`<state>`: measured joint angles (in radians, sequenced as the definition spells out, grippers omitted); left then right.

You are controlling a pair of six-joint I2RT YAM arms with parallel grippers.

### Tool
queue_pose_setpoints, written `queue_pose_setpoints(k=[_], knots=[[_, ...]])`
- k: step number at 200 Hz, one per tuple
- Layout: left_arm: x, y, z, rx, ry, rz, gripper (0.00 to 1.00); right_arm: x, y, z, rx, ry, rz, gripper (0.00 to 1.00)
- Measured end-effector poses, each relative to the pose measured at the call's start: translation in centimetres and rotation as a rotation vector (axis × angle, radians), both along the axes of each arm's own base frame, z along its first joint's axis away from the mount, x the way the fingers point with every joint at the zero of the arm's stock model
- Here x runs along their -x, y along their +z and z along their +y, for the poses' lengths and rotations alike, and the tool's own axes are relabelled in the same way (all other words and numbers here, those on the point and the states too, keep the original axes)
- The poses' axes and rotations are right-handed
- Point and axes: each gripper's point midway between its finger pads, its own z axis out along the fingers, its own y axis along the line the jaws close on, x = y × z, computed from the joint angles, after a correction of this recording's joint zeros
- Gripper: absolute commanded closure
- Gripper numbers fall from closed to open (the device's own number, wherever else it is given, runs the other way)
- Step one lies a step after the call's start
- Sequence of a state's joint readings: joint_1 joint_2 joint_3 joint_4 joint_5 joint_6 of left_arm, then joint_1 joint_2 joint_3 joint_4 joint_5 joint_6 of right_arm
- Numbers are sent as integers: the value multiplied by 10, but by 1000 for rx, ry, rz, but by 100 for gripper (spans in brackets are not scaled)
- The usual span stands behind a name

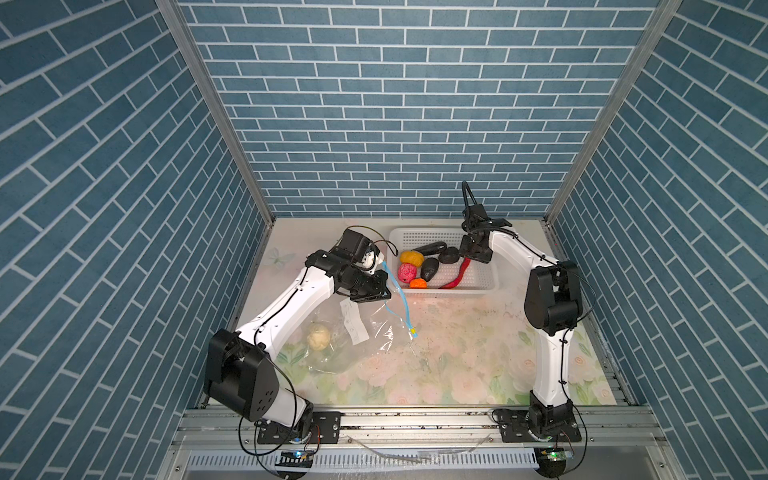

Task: Place the food in the zip-top bag and seal the zipper
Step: 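Move the right gripper back over the basket toward the red chili pepper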

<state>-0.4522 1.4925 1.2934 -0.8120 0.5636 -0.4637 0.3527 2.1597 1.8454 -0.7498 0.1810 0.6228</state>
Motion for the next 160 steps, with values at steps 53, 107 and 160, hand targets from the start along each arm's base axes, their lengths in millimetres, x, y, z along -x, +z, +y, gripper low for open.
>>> queue_pose_setpoints(k=[53, 107, 160], knots=[[-1, -2, -1, 0, 0, 7, 100, -16, -25, 0, 7, -20, 32, 56], [0, -2, -2, 0, 2, 11, 100, -25, -41, -4, 10, -32, 53, 60], [0, -3, -2, -2, 5, 14, 100, -30, -42, -3, -3, -37, 47, 63]])
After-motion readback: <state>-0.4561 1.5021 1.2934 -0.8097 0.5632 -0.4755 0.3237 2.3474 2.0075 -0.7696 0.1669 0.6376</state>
